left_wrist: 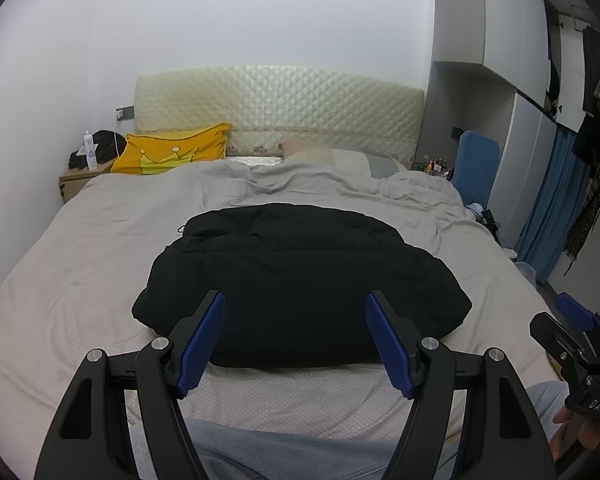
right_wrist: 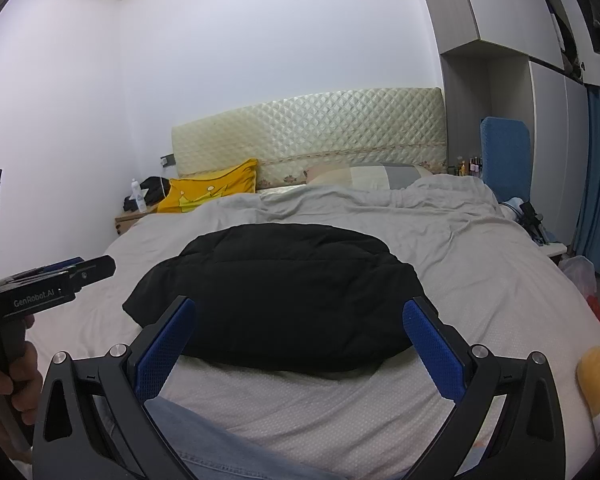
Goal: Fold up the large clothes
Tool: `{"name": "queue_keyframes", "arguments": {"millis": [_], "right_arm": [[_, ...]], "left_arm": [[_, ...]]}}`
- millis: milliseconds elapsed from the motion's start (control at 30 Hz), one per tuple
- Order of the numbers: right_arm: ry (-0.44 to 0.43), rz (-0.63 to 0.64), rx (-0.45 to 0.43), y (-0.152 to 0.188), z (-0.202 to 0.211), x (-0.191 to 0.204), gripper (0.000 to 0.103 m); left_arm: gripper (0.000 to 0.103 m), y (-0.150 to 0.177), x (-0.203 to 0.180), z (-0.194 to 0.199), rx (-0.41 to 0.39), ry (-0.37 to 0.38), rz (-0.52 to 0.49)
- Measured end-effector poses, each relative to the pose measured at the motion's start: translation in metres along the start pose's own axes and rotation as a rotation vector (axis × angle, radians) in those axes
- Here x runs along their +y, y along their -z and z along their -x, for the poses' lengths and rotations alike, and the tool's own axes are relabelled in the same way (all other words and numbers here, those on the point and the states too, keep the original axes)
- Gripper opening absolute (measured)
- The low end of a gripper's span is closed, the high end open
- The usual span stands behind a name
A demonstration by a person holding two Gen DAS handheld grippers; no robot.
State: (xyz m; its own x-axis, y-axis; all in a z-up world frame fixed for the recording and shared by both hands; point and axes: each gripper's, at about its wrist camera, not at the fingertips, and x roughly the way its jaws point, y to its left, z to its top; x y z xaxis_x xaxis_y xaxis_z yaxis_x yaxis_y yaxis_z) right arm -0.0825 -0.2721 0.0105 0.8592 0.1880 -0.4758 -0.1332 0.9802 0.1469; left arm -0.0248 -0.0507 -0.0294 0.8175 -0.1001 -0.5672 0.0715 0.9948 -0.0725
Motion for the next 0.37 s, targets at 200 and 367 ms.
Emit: {"name": "queue_keyframes", "arguments": {"millis": [200, 367], "right_arm": [[0.001, 0.001, -0.001, 0.0001, -0.0001, 0.0007, 0.103], [-0.001, 0.001, -0.001, 0.0001, 0.0002, 0.0006, 0.103]], "left_arm": [[0.073, -0.0017, -0.0014, 0.0001, 0.001, -0.002, -0.004], [0.073, -0.0017, -0.0007, 0.0000, 0.000, 0.001, -0.002]]}}
